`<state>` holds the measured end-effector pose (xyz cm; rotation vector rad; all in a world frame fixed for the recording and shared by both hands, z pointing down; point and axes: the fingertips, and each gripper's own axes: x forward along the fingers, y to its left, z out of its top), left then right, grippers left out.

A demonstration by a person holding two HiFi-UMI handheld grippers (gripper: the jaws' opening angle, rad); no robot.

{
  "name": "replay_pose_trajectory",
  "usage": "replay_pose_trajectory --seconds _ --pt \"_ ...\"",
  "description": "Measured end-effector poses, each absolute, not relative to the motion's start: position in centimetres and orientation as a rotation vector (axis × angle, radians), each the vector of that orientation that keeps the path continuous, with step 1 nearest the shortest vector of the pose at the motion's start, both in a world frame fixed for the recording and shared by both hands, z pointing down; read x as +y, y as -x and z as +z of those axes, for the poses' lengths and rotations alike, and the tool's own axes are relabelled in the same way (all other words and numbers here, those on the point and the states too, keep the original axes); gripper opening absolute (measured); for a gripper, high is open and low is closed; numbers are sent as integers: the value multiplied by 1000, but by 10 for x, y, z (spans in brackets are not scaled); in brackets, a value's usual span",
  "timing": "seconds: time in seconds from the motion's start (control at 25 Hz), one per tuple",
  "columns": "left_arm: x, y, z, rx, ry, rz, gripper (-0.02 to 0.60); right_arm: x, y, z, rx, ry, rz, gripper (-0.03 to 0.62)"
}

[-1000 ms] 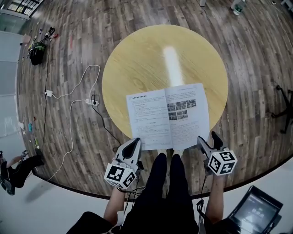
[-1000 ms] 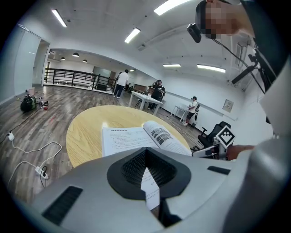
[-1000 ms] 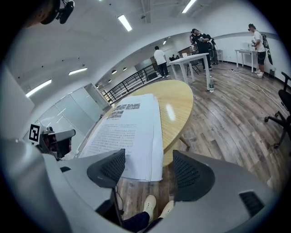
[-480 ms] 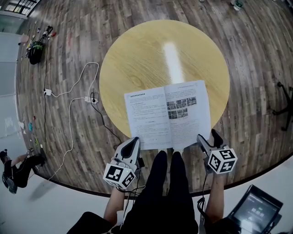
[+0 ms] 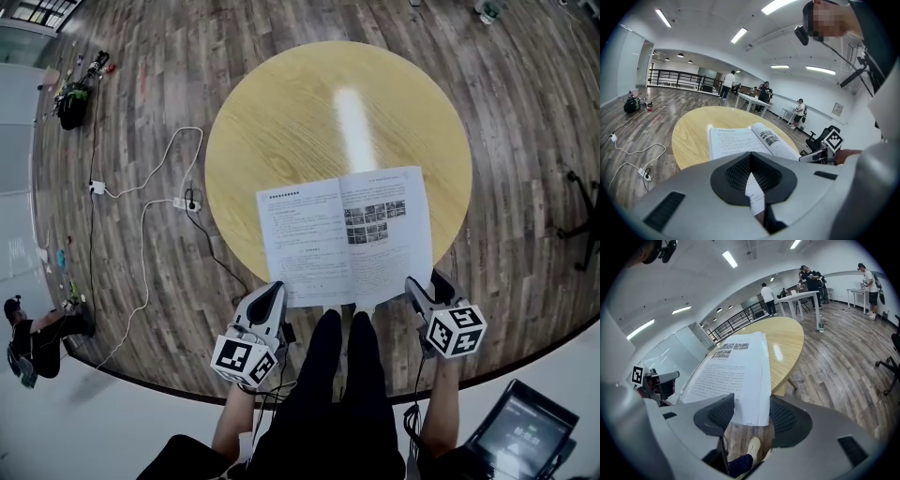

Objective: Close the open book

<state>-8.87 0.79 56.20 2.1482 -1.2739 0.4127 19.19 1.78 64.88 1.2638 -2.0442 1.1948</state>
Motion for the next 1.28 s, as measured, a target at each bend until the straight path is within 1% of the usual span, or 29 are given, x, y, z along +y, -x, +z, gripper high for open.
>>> replay_pose_trajectory --seconds 0.08,0.24,0.36,0.44,0.8,1.28 --pt "8 89 562 -1275 -2149 411 -2 18 -193 647 -2037 -1273 1177 225" --pt "8 89 562 -1278 -2153 405 -2 18 -200 642 -2026 -1321 1144 126" --pt "8 90 562 -1283 -2151 399 -2 18 -202 638 -2027 -1338 1133 77" --pt "10 92 561 -1286 -2150 394 -2 18 -201 636 -2032 -1341 1136 57" --pt "13 97 552 -1303 -2158 386 -2 16 -201 623 -2050 -1378 1145 26" --pt "15 101 535 -1337 -2180 349 -2 15 -202 598 -2093 -1411 1100 18"
